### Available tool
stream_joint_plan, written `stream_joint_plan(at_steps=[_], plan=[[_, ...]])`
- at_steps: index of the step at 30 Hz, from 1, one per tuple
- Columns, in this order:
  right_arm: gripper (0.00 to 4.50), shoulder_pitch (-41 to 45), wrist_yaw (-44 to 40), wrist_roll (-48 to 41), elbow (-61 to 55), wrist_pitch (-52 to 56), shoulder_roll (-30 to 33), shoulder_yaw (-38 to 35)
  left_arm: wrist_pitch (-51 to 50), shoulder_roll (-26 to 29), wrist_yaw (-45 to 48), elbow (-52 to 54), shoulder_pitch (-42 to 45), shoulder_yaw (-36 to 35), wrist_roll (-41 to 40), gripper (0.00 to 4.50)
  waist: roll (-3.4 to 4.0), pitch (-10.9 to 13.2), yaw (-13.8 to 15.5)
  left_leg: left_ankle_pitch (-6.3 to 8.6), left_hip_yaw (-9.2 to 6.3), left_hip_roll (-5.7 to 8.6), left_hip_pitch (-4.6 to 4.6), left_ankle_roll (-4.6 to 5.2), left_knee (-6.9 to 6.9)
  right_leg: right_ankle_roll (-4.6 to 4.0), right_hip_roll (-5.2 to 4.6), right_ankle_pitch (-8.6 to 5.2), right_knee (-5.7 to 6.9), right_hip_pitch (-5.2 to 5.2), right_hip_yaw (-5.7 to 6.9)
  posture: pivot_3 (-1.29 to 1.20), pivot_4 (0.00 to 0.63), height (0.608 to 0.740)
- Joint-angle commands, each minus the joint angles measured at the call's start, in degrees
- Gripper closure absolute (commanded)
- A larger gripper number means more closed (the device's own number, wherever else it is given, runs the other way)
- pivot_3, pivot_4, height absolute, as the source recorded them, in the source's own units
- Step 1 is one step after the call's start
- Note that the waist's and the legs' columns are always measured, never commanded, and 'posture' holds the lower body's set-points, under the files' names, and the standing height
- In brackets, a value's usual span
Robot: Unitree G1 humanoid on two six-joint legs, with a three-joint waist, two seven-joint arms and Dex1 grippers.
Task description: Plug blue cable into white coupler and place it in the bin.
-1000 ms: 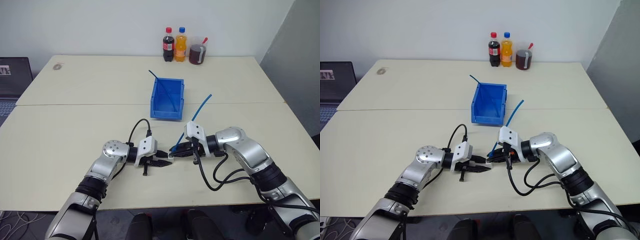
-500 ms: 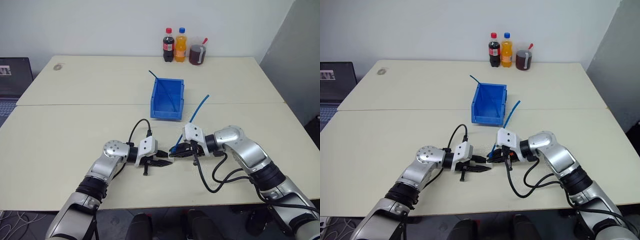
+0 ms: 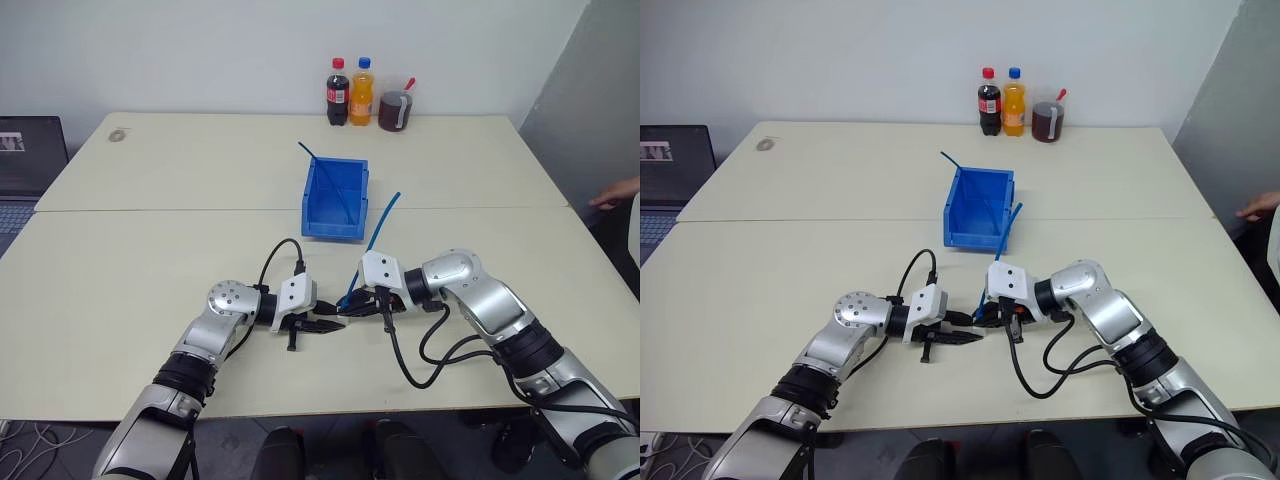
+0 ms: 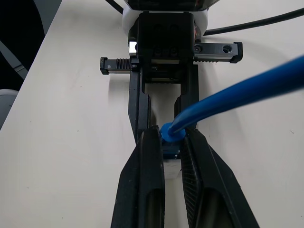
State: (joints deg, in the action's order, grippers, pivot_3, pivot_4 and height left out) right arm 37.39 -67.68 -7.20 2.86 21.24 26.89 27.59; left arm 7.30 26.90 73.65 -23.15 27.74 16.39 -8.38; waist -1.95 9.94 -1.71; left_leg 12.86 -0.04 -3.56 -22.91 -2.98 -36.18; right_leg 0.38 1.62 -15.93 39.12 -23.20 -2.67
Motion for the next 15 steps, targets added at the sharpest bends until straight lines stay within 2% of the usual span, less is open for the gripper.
stream_joint_plan(at_steps=[1,2,3,5,9,11,12,15], plan=[[4.31,-2.7,-0.1,1.5,3.2,1.8,-0.2,1.7,0.6,-0.4,-0.9,2.4,0.6,-2.1,-1.5,3.39,0.00,0.0,0.0,0.00,0.00,0.00,0.00,0.00,0.00,0.00,0.00,0.00,0.00,0.00,0.00,0.00,0.150,0.740],[4.31,-2.6,0.4,0.5,3.1,3.2,-0.6,0.3,-0.9,0.2,-0.4,3.6,0.2,-2.4,-2.2,3.04,-0.01,0.0,0.0,0.00,0.00,0.00,0.01,0.00,0.00,0.00,0.00,0.00,0.00,0.00,-0.01,0.00,0.150,0.740],[4.31,-2.6,0.7,-0.1,3.1,4.1,-0.9,-0.6,-2.1,0.6,-0.1,4.4,-0.1,-2.6,-2.8,2.95,-0.01,0.0,0.0,0.00,0.00,0.00,0.01,0.00,0.00,0.00,0.00,0.00,0.01,0.01,0.00,0.00,0.150,0.740],[4.31,-2.4,2.1,-2.1,2.5,7.1,-1.6,-3.5,-6.6,1.5,-2.0,8.3,-1.6,-5.1,-5.1,2.47,0.00,0.0,-0.2,0.00,0.00,-0.01,0.02,0.00,-0.01,-0.01,0.00,0.00,0.04,0.00,-0.01,0.00,0.150,0.740],[4.31,-1.3,5.5,-8.9,0.9,16.4,-4.0,-11.6,-16.5,4.4,-7.2,21.9,-9.0,-10.6,-10.2,1.62,0.02,0.0,-0.6,0.00,-0.01,-0.10,0.04,0.00,0.01,-0.01,0.06,0.00,0.09,-0.02,-0.05,0.00,0.150,0.740],[4.31,1.5,8.0,-13.6,2.3,22.6,-5.8,-17.0,-22.3,4.7,-11.5,29.8,-12.9,-13.7,-13.6,1.32,0.04,0.0,-0.7,0.00,-0.01,-0.13,0.00,0.00,0.03,-0.02,0.05,0.00,0.11,-0.06,-0.05,0.00,0.150,0.740],[4.31,3.8,8.8,-15.3,4.4,24.8,-6.6,-19.4,-24.4,4.6,-13.9,33.2,-14.4,-15.1,-14.6,0.93,0.05,0.1,-0.6,0.00,-0.01,-0.11,-0.01,0.00,0.03,-0.02,0.01,0.00,0.11,-0.06,-0.04,0.00,0.150,0.740],[4.31,12.8,11.4,-17.6,14.4,27.3,-8.8,-24.8,-28.2,3.9,-20.7,40.2,-16.7,-18.3,-15.5,0.30,0.08,0.1,-0.5,0.00,0.00,-0.04,-0.02,-0.01,-0.01,-0.03,-0.05,0.02,0.14,-0.08,-0.05,0.00,0.150,0.740]])
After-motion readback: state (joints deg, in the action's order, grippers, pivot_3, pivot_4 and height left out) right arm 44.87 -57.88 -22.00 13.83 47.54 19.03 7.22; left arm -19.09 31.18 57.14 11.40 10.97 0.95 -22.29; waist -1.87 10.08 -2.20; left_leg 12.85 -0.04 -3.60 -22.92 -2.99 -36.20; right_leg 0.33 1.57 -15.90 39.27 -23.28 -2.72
